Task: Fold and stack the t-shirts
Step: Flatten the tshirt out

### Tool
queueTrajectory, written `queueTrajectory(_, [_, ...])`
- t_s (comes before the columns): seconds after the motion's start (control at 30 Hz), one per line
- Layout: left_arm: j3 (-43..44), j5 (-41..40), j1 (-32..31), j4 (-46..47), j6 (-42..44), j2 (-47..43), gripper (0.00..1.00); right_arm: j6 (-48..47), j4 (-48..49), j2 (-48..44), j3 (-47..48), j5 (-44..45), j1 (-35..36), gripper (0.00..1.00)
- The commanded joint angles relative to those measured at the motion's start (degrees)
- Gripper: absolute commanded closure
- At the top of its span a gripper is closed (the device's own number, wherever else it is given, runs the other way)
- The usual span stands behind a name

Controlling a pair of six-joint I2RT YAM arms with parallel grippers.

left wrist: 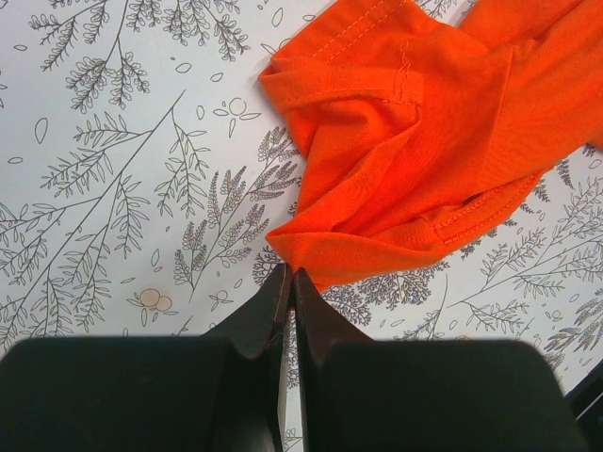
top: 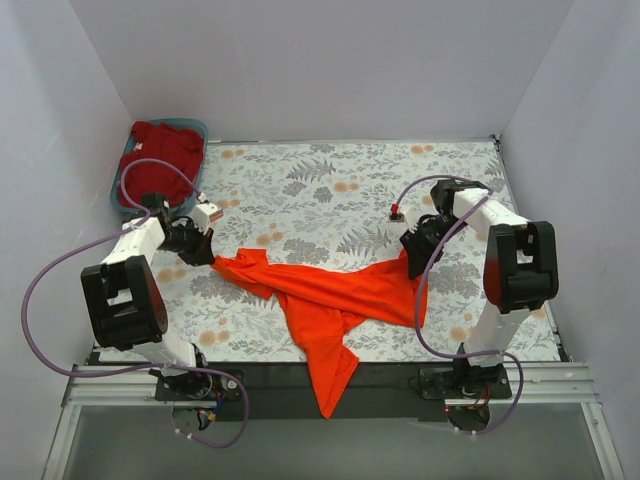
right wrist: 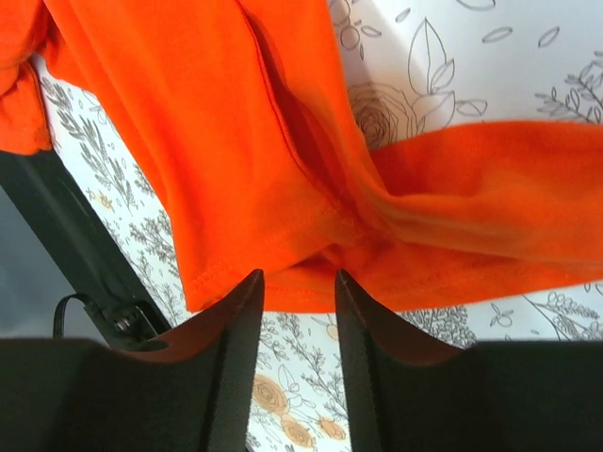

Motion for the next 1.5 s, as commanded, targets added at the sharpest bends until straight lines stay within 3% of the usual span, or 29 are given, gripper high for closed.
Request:
queueTrajectory(0.0, [0.3,0.5,0.4,0.7,0.2,-1.2,1.00,1.6,1.8,0.7,2.1,-2.2,1.4,0.54])
queueTrajectory(0.5, [0.3,1.0,0.4,0.6,-0.5,-0.5,1.00,2.0,5.6,3.8,2.0,-1.4,2.8,0.44])
queueTrajectory(0.83, [1.2,0.9,0.4,0.3,-0.6,0.0,1.00,0.0,5.3,6.4,0.5,0.0,4.0,0.47])
queueTrajectory(1.07, [0.3,0.8,0.4,1.1,-0.6,-1.2,1.00,-1.1,3.8,2.2,-0.8,1.1,4.1,0.59])
queueTrajectory(1.17, [0.0,0.8,0.4,1.6,-1.1,-1.9,1.00,-1.7,2.5,0.9,-0.6,2.1,4.1,0.76])
queueTrajectory(1.27, [-0.1,1.2,0.4,2.3,-1.5,-3.5,1.00,-1.8,1.5,0.0,0.4,2.6,4.1,0.87])
queueTrajectory(1.3, [-0.3,1.5,0.4,2.0,-1.1,-4.1,1.00,-1.9,0.7,-0.1,1.0,2.8,4.1,0.96])
queueTrajectory(1.47, [-2.6,0.3,0.5,-2.9,7.2,-7.6,0.98,-2.6,-1.3,-2.7,1.4,3.7,4.0,0.99])
